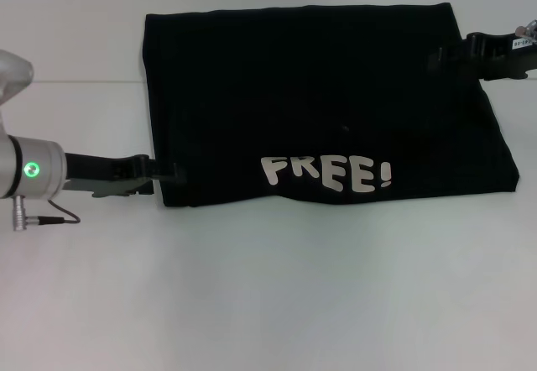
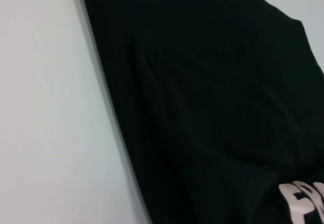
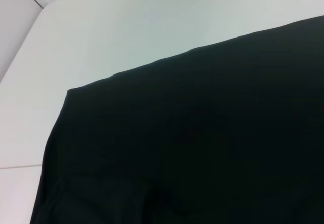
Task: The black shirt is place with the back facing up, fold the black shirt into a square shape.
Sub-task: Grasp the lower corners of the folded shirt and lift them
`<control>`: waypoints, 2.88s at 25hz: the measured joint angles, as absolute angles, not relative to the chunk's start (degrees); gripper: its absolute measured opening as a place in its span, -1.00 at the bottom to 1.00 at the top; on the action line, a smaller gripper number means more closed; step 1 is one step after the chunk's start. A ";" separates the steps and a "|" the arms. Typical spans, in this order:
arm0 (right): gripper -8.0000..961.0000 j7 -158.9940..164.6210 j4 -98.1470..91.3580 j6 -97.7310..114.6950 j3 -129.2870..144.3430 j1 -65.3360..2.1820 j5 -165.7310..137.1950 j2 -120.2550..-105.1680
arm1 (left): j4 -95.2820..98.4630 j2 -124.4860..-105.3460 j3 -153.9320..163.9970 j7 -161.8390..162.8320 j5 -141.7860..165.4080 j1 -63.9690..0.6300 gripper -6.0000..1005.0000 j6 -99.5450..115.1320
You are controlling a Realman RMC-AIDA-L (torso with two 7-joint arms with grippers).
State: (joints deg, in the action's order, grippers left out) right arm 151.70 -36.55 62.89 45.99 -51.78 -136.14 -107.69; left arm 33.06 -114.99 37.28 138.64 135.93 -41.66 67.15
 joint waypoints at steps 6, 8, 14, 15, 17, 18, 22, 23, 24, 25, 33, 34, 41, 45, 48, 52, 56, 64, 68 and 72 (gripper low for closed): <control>0.33 151.64 -36.47 62.73 45.96 -51.70 -136.14 -107.66 | 30.91 -115.66 39.74 138.53 136.01 -42.51 0.44 63.00; 0.33 151.59 -36.47 62.71 45.96 -51.54 -136.14 -107.66 | 30.16 -115.89 40.33 138.50 136.03 -43.03 0.44 61.93; 0.33 151.56 -36.47 62.62 45.96 -51.00 -136.14 -107.60 | 29.42 -116.87 40.86 138.16 136.02 -44.23 0.40 60.82; 0.33 151.56 -36.47 62.62 45.96 -50.88 -136.14 -107.58 | 29.37 -116.97 41.03 138.33 136.09 -44.36 0.37 60.47; 0.33 151.61 -36.47 62.62 45.96 -50.64 -136.14 -107.54 | 29.28 -117.02 41.18 138.70 136.20 -44.46 0.30 60.08; 0.33 151.64 -36.47 62.62 45.96 -50.54 -136.14 -107.51 | 29.40 -117.03 41.15 138.91 136.20 -44.35 0.26 60.02; 0.33 151.62 -36.47 62.71 45.96 -50.33 -136.14 -107.40 | 30.00 -117.00 41.07 139.34 136.29 -43.95 0.07 60.03; 0.33 151.60 -36.47 62.80 45.96 -50.31 -136.14 -107.38 | 29.90 -116.98 41.16 139.37 136.39 -43.98 -0.02 60.03; 0.33 151.54 -36.47 62.87 45.96 -50.27 -136.14 -107.36 | 29.80 -116.96 41.26 139.38 136.44 -44.04 -0.11 60.02; 0.33 151.44 -36.47 62.97 45.96 -50.24 -136.14 -107.34 | 29.75 -116.95 41.34 139.38 136.48 -44.10 -0.21 60.01; 0.33 151.23 -36.86 64.91 46.02 -49.51 -136.14 -106.89 | 30.16 -116.83 41.82 139.38 136.54 -44.32 -0.77 60.25; 0.33 151.21 -36.90 65.32 46.12 -49.28 -136.16 -106.81 | 30.27 -116.76 41.76 139.39 136.54 -44.32 -0.81 60.51; 0.33 151.17 -36.81 67.22 46.05 -47.20 -142.97 -106.28 | 30.93 -116.08 40.91 139.43 136.54 -44.30 -0.91 61.64; 0.33 151.08 -36.44 65.85 46.30 -45.93 -144.95 -106.86 | 31.27 -116.02 40.88 139.42 136.54 -44.57 -0.91 61.53; 0.33 151.02 -36.34 64.56 46.41 -45.17 -145.43 -107.63 | 31.28 -116.02 40.87 139.42 136.54 -44.80 -0.91 61.26; 0.33 151.00 -36.21 61.86 46.44 -44.67 -147.28 -109.00 | 31.29 -116.01 40.87 139.41 136.51 -44.97 -0.91 61.02; 0.33 150.99 -34.33 58.97 46.47 -44.90 -149.69 -110.06 | 31.29 -116.01 40.87 139.40 136.26 -45.06 -0.91 60.77; 0.28 151.32 -33.66 58.78 46.09 -45.38 -150.16 -110.44 | 31.39 -116.01 40.87 139.39 136.12 -45.09 -0.91 60.73; 0.17 151.15 -33.77 58.39 46.06 -45.16 -150.12 -110.37 | 31.38 -116.01 40.87 139.39 136.10 -45.05 -0.91 60.72; -0.33 151.02 -33.70 57.79 46.08 -45.36 -150.22 -110.37 | 31.37 -116.01 40.86 139.39 136.08 -45.04 -0.91 60.66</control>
